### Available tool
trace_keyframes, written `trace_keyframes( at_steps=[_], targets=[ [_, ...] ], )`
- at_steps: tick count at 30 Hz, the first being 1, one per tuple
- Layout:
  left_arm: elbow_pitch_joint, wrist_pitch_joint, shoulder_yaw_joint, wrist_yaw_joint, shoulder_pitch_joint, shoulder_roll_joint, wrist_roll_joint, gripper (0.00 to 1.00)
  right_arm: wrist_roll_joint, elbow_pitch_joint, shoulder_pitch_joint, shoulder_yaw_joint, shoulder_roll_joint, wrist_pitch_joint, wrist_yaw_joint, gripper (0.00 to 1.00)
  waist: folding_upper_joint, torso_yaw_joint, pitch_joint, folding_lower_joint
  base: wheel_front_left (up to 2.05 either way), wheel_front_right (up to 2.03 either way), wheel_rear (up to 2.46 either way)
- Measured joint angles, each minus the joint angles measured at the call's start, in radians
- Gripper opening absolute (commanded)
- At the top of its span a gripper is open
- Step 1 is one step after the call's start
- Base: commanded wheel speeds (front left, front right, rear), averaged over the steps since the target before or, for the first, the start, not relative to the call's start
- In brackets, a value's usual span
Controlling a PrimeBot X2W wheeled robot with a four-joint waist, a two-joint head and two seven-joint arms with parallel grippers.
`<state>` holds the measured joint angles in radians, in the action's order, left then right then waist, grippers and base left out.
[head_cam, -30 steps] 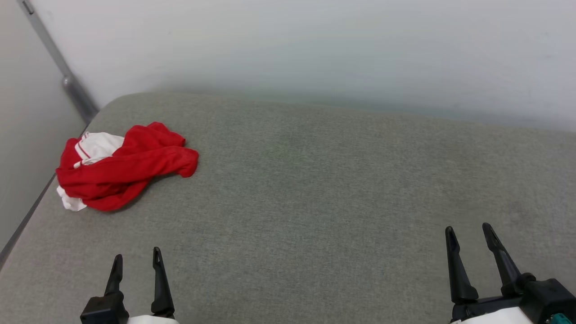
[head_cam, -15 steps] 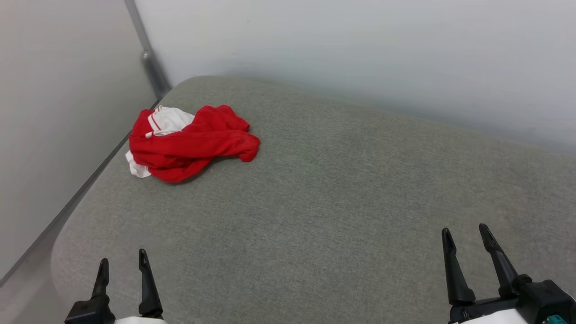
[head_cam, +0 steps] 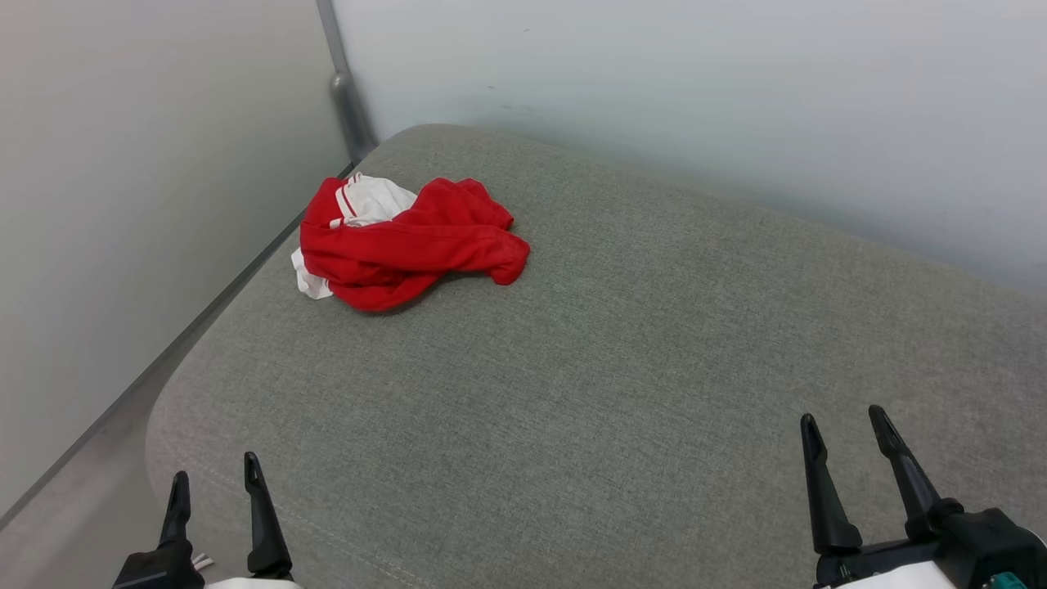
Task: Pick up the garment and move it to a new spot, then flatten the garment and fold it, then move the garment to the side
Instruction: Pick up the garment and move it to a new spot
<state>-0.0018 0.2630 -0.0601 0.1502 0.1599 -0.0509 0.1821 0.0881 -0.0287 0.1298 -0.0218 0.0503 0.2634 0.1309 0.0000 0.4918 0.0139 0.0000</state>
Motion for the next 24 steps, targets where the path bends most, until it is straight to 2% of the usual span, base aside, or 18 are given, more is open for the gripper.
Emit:
trace_keyframes(
  at_steps=[7,12,18,24],
  targets=[
    [-0.010,0.000,0.009,0.012,0.007,0.000,0.004,1.00,-0.003,0.002,0.000,-0.011,0.000,0.000,0.000,1.00,0.0000,-0.003,0.000,0.0000,0.00,0.00,0.00],
    [0.008,0.000,-0.052,-0.047,-0.047,-0.003,0.022,1.00,-0.014,0.000,-0.003,-0.015,0.000,0.000,0.000,1.00,0.0000,-0.017,0.016,0.0000,0.00,0.00,0.00],
    [0.058,0.000,-0.137,-0.122,-0.199,-0.071,0.016,1.00,-0.047,-0.014,-0.035,-0.011,0.000,0.000,0.000,1.00,0.0000,-0.040,0.065,0.0000,0.00,0.00,0.00],
    [0.155,0.000,-0.197,-0.174,-0.419,-0.154,0.058,1.00,-0.092,-0.049,-0.071,0.010,0.000,0.000,0.000,1.00,0.0000,-0.064,0.149,0.0001,0.00,0.00,0.00]
  ],
)
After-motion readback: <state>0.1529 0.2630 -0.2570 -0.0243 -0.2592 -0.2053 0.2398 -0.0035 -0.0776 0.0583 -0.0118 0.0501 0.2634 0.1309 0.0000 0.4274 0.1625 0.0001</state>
